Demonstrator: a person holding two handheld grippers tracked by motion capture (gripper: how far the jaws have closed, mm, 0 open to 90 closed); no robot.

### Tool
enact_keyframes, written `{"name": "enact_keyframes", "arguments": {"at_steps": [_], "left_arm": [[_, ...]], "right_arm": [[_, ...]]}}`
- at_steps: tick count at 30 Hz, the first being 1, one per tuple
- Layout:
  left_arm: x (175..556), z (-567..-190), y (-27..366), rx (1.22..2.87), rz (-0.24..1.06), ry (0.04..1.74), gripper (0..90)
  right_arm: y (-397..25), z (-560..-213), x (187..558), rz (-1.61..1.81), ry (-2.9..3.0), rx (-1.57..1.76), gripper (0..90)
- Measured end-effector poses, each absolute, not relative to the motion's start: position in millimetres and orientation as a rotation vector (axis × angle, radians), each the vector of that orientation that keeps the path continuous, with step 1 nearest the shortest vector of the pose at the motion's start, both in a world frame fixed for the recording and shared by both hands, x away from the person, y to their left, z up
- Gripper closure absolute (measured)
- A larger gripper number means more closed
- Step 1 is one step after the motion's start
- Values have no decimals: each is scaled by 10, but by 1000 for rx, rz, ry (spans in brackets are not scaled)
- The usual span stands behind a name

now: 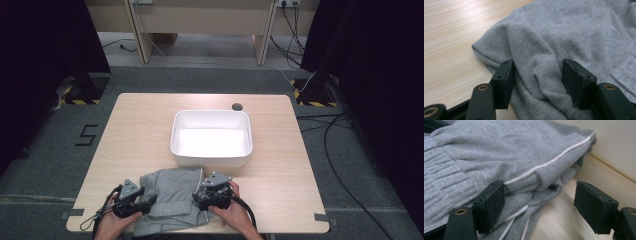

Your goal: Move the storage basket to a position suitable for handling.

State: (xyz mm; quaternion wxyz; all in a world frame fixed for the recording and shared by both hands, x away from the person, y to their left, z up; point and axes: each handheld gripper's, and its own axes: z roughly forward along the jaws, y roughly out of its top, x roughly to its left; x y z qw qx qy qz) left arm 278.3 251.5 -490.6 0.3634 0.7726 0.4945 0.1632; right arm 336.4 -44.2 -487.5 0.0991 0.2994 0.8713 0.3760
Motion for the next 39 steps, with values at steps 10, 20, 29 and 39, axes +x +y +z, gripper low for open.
{"name": "enact_keyframes", "arguments": {"at_steps": [10,20,29,39], "left_arm": [[2935,-4895,2045,2054,375,1149,418],[3048,-4882,1675,2098,373,1068,414],[3090,-4901,1666,2071,323,1068,373],[2954,-4772,1896,2009,333,1107,295]], "right_arm": [[-976,-4885,3238,1136,2527,1025,249],[-1331,-4850,3204,1076,2471,1079,249],[-1472,-4856,3154,1086,2450,1114,249],[-1462,-4855,3129,1071,2432,1097,247]]}}
